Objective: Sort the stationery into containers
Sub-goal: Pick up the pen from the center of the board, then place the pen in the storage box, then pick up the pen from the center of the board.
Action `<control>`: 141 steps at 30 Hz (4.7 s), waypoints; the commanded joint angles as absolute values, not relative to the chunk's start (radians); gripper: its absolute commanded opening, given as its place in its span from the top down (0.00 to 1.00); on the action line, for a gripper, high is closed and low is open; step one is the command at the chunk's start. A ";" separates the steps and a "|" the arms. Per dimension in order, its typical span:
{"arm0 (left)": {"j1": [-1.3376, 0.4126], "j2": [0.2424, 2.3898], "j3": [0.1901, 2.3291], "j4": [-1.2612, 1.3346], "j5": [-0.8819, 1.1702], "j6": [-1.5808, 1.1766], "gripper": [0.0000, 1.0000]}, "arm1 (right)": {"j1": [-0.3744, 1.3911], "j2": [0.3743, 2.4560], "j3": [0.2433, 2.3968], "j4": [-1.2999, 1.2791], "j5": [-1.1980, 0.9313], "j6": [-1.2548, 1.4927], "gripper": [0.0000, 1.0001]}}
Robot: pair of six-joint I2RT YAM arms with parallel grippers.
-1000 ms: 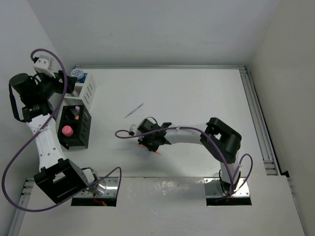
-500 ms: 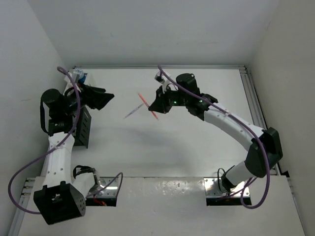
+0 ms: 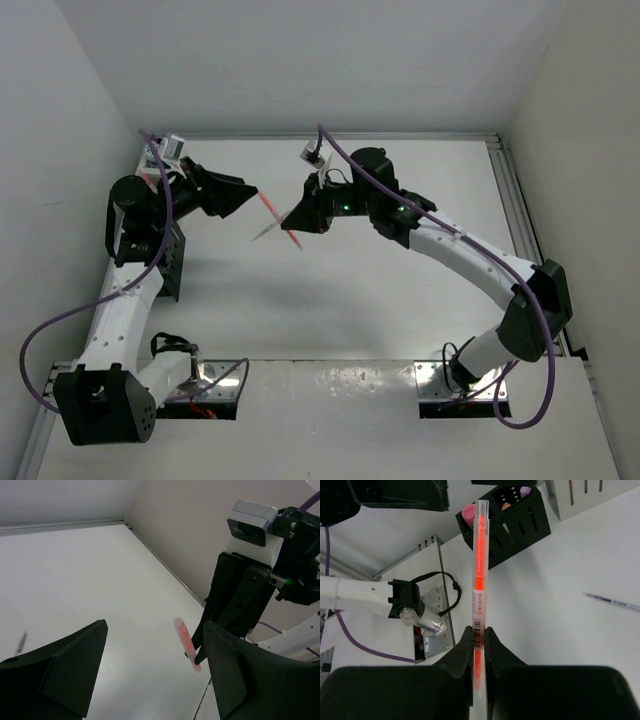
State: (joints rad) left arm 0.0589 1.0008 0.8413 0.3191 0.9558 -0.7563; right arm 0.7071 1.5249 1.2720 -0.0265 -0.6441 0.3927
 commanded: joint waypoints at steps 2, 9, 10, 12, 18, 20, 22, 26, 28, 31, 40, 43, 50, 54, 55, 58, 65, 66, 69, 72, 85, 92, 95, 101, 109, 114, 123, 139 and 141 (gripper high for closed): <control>0.037 1.009 0.850 0.437 0.940 -0.819 0.17 | 0.741 1.540 1.336 0.017 -0.676 0.393 1.00; 0.011 1.022 0.850 0.436 0.954 -0.802 0.35 | 0.776 1.588 1.385 0.017 -0.670 0.391 1.00; 0.011 1.020 0.850 0.431 0.957 -0.801 0.40 | 0.781 1.600 1.391 0.018 -0.669 0.391 1.00; 0.011 1.023 0.848 0.422 0.962 -0.796 0.49 | 0.785 1.611 1.413 0.020 -0.664 0.393 1.00; -0.018 1.019 0.841 0.374 0.974 -0.752 0.49 | 0.784 1.646 1.445 0.029 -0.655 0.400 1.00; -0.018 1.020 0.844 0.377 0.979 -0.750 0.69 | 0.785 1.649 1.444 0.031 -0.655 0.400 1.00; -0.017 1.023 0.848 0.370 0.976 -0.742 0.88 | 0.785 1.649 1.436 0.031 -0.655 0.400 1.00; 0.038 1.043 0.879 0.330 0.976 -0.723 1.00 | 0.785 1.649 1.440 0.003 -0.635 0.376 0.70; 0.084 1.096 0.968 0.240 0.971 -0.637 1.00 | 0.772 1.648 1.447 -0.063 -0.626 0.361 0.45; 0.190 1.212 1.207 0.002 0.866 -0.376 1.00 | 0.720 1.617 1.401 -0.089 -0.621 0.354 0.28; 0.394 1.468 1.537 -0.081 0.477 -0.043 1.00 | 0.618 1.511 1.139 -0.164 -0.632 0.258 0.26; 0.416 1.564 1.586 -0.060 0.430 -0.025 1.00 | 0.609 1.519 1.111 -0.201 -0.617 0.213 0.26; 0.402 1.652 1.585 -0.038 0.358 0.041 1.00 | 0.565 1.591 1.114 -0.195 -0.629 0.201 0.29; 0.393 1.669 1.557 -0.043 0.318 0.115 1.00 | 0.545 1.597 1.106 -0.192 -0.644 0.196 0.30; 0.391 1.669 1.549 -0.041 0.299 0.123 1.00 | 0.538 1.597 1.101 -0.192 -0.647 0.195 0.30; 0.391 1.678 1.528 -0.061 0.284 0.144 0.90 | 0.526 1.591 1.092 -0.193 -0.647 0.192 0.30; 0.414 1.652 1.493 -0.057 0.429 0.132 0.29 | 0.520 1.568 1.077 -0.215 -0.640 0.192 0.30; 0.414 1.632 1.494 -0.037 0.466 0.109 0.28 | 0.520 1.563 1.074 -0.222 -0.637 0.190 0.30; 0.364 1.606 1.548 -0.069 0.489 0.147 0.29 | 0.506 1.534 1.051 -0.229 -0.627 0.190 0.30; 0.246 1.627 1.673 -0.247 0.442 0.290 0.33 | 0.476 1.510 1.023 -0.241 -0.627 0.192 0.30; -0.255 2.090 2.091 -0.901 0.274 0.471 0.49 | 0.291 1.422 0.901 -0.267 -0.644 0.201 0.33; -0.316 2.354 2.335 -1.130 0.305 0.495 0.50 | 0.265 1.376 0.828 -0.262 -0.653 0.213 0.34; -0.342 2.378 2.295 -1.147 0.281 0.503 0.50 | 0.264 1.362 0.804 -0.259 -0.655 0.219 0.34; -0.348 2.398 2.250 -1.117 0.244 0.479 0.49 | 0.258 1.358 0.793 -0.245 -0.661 0.241 0.34; -0.348 2.442 2.243 -1.094 0.187 0.482 0.50 | 0.259 1.367 0.792 -0.247 -0.664 0.244 0.35; -0.348 2.439 2.197 -1.040 0.156 0.477 0.51 | 0.258 1.370 0.787 -0.242 -0.675 0.253 0.35; -0.348 2.491 2.212 -1.043 0.149 0.492 0.63 | 0.259 1.368 0.792 -0.244 -0.687 0.255 0.37; -0.275 2.087 1.941 -0.761 0.423 0.339 1.00 | 0.272 1.327 0.805 -0.290 -0.693 0.221 0.38; -0.239 2.019 1.967 -0.741 0.515 0.302 1.00 | 0.275 1.324 0.799 -0.291 -0.695 0.216 0.38</control>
